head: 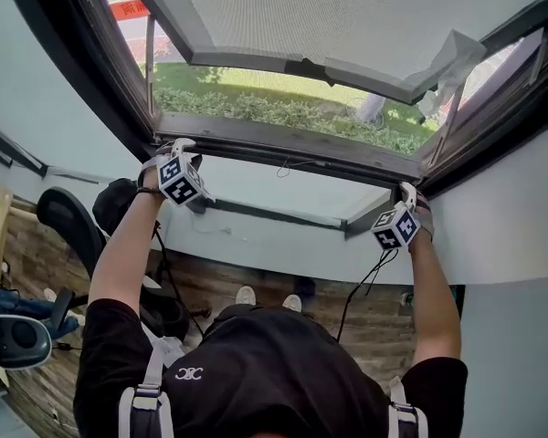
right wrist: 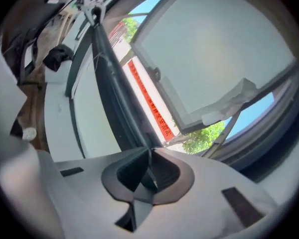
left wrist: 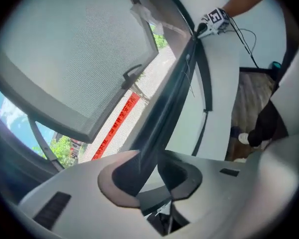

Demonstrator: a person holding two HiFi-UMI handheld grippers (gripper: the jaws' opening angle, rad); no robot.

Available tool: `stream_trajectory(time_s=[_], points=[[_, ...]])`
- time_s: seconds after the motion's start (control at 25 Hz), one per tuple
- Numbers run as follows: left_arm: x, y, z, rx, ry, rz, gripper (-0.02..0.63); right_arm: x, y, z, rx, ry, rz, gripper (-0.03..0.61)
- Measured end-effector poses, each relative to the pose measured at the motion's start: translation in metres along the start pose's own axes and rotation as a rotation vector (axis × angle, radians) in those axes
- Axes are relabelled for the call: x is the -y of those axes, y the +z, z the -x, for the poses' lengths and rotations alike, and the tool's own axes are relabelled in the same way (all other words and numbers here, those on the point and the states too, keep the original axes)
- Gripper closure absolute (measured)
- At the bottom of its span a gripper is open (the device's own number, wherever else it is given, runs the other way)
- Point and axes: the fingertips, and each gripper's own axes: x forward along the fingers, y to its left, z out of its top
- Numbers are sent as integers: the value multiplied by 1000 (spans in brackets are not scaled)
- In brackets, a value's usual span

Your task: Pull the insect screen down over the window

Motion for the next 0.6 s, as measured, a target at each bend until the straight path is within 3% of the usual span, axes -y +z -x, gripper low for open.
stream_trajectory(time_s=[0.04, 0.2, 0.4, 0.6], points=[[-1, 4, 8, 37, 16, 57, 517, 1, 9, 9, 42, -3, -73, 571], [-1, 28, 48, 200, 86, 278, 611, -6, 39, 45, 205, 48, -396, 572], [10, 61, 100, 388, 147, 515, 611, -5, 78, 87, 393, 97, -748, 572], [17, 87, 159, 522, 213, 701, 611, 7, 121, 143, 565, 99, -933, 572]])
